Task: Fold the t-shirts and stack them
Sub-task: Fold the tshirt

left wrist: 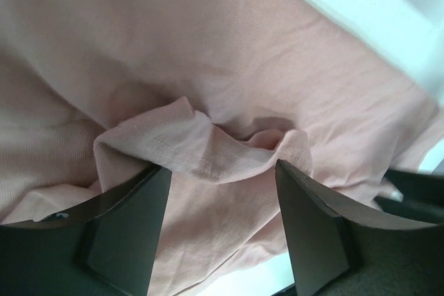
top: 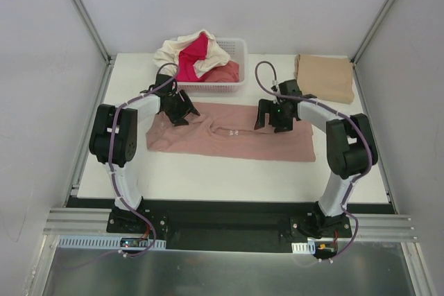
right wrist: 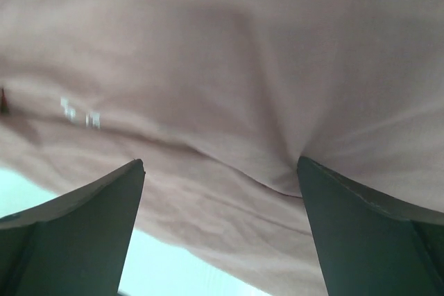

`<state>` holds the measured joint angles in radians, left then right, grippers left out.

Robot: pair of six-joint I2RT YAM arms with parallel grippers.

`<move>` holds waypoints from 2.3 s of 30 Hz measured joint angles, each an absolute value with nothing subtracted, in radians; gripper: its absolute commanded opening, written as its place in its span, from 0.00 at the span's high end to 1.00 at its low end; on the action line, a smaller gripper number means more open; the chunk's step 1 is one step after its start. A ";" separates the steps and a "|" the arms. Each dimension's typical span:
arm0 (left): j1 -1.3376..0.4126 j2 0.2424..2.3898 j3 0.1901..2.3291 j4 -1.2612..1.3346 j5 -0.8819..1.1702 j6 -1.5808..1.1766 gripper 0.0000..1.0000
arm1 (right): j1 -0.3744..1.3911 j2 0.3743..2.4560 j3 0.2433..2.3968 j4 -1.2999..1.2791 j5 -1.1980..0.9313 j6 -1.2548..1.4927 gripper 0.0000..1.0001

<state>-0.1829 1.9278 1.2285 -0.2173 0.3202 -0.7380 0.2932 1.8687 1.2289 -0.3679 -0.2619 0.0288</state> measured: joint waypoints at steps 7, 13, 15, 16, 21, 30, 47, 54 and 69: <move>-0.204 1.913 1.214 -0.212 0.274 -0.748 0.38 | 0.594 1.662 0.979 -0.371 -0.287 0.100 0.03; -0.244 1.943 1.274 -0.231 0.248 -0.747 0.36 | 0.879 1.626 0.972 -0.447 -0.378 0.143 0.03; -0.257 1.950 1.287 -0.231 0.243 -0.746 0.32 | 0.918 1.606 1.000 -0.484 -0.380 0.142 0.03; -0.258 1.949 1.288 -0.231 0.238 -0.744 0.28 | 0.925 1.586 1.013 -0.499 -0.373 0.141 0.03; -0.270 1.875 1.241 -0.236 0.196 -0.737 0.07 | 0.889 1.451 1.074 -0.558 -0.274 0.131 0.03; -0.302 1.422 0.990 -0.251 0.094 -0.747 0.01 | 0.665 1.596 1.277 -0.521 -0.301 0.159 0.08; -0.301 1.703 0.991 -0.231 0.081 -0.796 0.41 | 0.635 2.025 1.518 -0.510 -0.342 0.173 0.03; -0.340 1.864 1.162 -0.173 0.148 -0.795 0.42 | 0.659 1.952 1.330 -0.432 -0.357 0.174 0.02; -0.723 2.222 1.644 -0.162 0.251 -0.796 0.41 | 0.577 1.526 0.834 -0.414 -0.239 0.257 0.03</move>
